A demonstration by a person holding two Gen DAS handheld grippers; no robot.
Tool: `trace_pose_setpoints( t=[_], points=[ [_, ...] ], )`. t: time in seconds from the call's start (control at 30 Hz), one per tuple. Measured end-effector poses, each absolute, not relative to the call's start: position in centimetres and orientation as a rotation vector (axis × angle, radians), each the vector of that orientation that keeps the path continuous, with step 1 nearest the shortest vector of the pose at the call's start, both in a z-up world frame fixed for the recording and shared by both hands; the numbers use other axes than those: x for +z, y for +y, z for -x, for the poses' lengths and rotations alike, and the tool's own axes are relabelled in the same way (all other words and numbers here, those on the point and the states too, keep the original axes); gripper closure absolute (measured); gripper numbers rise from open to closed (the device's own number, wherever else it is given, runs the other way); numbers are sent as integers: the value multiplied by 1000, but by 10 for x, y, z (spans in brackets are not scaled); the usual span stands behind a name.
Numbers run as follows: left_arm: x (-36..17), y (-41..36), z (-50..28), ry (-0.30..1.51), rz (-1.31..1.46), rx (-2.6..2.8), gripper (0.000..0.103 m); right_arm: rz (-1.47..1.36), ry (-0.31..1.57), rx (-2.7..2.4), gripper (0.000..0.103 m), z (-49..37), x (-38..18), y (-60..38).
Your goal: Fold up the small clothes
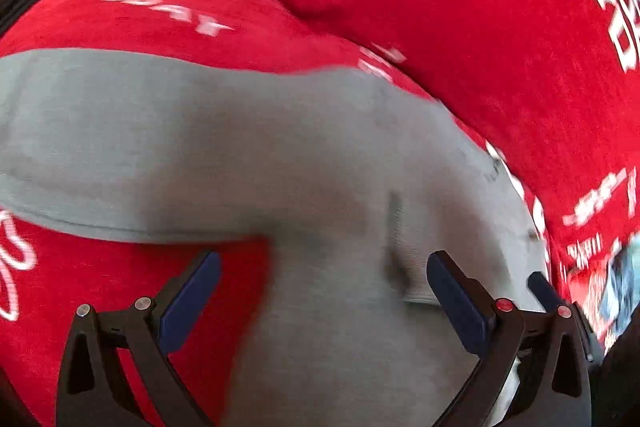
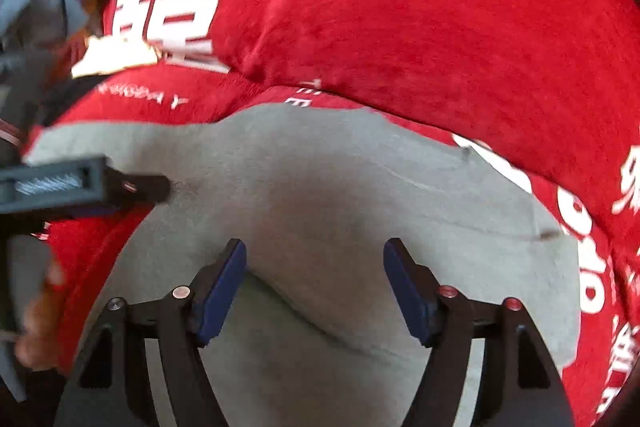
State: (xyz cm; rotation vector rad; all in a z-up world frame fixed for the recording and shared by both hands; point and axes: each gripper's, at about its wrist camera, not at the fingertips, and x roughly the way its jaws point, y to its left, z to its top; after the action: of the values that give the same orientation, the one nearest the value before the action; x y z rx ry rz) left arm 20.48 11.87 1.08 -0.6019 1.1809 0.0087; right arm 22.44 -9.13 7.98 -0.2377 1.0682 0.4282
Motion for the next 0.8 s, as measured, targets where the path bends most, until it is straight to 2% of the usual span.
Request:
trace_pose_setpoints(
  t=[0.27,0.53,0.6,0.8],
  points=[
    [8,53,-221,1239,414,13,0,178,1046,213,28,-214,103,-218],
    [20,45,-202,1197,546,70,1,61,1085,138,28,-195,91,-282],
    [19,26,-205,1244,447,123,22,47,1093,149,28,-194,84,-280],
    [5,-4,-210,1275,442,110,22,26,1088,185,28,-187,81,-278]
  ],
)
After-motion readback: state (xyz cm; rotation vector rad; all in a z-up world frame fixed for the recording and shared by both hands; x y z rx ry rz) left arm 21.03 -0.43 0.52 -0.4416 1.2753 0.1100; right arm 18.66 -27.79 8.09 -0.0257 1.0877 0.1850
